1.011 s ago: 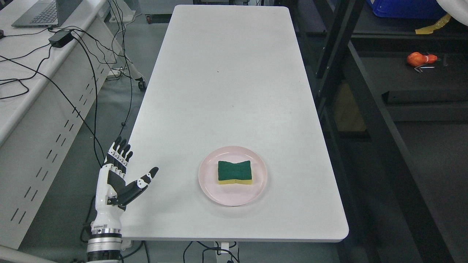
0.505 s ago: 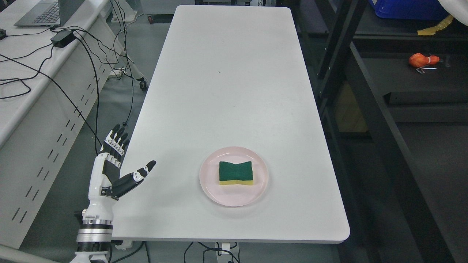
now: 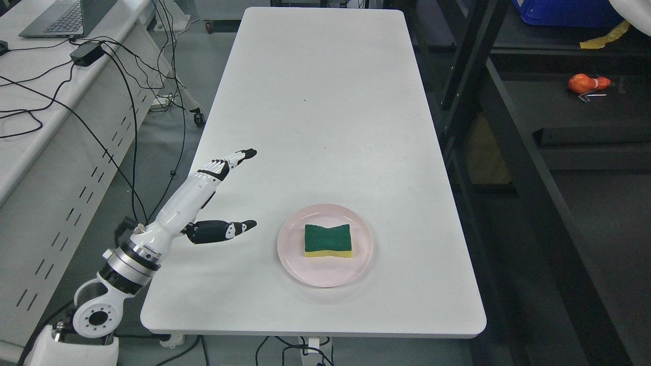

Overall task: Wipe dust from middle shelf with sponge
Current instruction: 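Reach the open left hand over the sponge on the pink plate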

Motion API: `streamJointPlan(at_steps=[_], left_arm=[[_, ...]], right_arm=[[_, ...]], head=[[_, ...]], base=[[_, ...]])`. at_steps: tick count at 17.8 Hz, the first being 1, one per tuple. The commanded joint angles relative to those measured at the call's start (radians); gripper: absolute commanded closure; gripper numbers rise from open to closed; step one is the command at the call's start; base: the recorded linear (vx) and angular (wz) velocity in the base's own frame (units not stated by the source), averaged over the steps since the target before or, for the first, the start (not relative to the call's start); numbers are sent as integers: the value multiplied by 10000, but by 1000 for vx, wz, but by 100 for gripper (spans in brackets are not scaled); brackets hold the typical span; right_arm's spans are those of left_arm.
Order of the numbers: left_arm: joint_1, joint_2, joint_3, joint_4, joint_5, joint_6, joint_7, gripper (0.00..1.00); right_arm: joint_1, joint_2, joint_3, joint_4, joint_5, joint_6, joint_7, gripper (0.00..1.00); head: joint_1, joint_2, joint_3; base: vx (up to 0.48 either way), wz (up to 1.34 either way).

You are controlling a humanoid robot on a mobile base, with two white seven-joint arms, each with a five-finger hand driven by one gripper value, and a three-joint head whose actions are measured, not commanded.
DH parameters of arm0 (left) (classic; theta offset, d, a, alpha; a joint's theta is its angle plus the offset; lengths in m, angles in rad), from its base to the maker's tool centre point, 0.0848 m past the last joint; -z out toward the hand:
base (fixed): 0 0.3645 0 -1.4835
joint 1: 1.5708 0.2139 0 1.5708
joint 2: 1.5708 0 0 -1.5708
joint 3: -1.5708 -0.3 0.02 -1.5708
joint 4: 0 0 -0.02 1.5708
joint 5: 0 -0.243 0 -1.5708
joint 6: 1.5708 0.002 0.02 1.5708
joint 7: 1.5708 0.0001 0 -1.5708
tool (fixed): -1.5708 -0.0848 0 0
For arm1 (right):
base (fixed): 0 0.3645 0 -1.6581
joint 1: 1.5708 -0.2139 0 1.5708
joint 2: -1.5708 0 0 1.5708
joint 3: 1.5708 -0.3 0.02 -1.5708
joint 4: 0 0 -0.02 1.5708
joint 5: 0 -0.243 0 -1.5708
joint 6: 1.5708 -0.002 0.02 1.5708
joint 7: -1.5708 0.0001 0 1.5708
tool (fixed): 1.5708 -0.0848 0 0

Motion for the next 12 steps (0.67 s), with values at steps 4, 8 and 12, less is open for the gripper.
streamJointPlan(at_steps=[4, 8, 12], left_arm=[[-2368, 1356, -3329, 684, -4475, -709, -1032, 8], [-3058, 1126, -4375, 1128, -5239, -709, -1296, 9], [-3504, 499, -5219, 1589, -5807, -801, -1296, 9]], right_arm=[[0, -174, 14, -175, 0, -8, -9, 0], [0, -174, -2, -175, 0, -8, -9, 0], [0, -174, -2, -175, 0, -8, -9, 0]], head=[[0, 0, 0], [0, 0, 0], [0, 0, 0]], base=[[0, 0], [0, 0], [0, 0]])
